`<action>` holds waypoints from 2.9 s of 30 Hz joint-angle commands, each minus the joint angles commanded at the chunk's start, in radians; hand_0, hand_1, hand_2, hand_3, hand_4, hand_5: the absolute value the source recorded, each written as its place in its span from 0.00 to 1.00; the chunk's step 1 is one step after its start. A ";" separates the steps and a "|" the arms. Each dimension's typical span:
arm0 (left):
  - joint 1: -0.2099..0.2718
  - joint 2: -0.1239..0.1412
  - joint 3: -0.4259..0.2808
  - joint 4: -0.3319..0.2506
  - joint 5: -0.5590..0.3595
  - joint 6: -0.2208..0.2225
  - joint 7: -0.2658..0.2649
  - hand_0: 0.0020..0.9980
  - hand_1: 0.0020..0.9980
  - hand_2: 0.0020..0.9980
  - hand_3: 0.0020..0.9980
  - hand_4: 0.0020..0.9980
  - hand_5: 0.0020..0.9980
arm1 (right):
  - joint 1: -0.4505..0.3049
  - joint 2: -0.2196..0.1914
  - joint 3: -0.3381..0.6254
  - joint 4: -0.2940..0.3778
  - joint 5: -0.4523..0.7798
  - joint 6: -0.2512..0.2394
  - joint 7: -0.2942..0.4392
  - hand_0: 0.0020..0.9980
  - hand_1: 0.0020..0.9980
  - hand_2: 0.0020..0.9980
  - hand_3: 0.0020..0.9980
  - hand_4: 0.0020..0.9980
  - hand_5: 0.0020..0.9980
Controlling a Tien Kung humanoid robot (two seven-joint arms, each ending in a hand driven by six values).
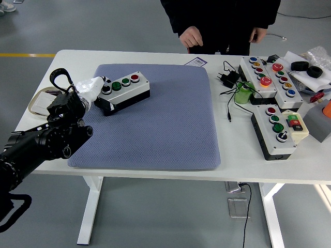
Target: Pick up the button,place it on the desk,press the button,press the button
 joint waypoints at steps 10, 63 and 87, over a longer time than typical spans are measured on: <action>0.003 -0.006 0.005 0.005 -0.031 0.094 -0.023 0.44 0.40 0.36 0.47 0.59 0.00 | 0.001 0.000 0.001 0.000 -0.003 0.000 0.000 0.64 0.51 0.55 0.59 0.25 0.35; 0.131 0.133 -0.076 -0.289 -0.225 -0.028 -0.302 0.14 0.12 0.13 0.18 0.33 0.00 | -0.009 0.004 0.016 0.000 -0.004 0.000 0.001 0.64 0.51 0.55 0.59 0.25 0.35; 0.145 0.131 -0.028 -0.344 -0.390 -0.128 -0.486 0.14 0.12 0.12 0.18 0.31 0.00 | -0.004 0.005 0.015 0.000 -0.008 0.000 0.000 0.64 0.51 0.55 0.59 0.25 0.35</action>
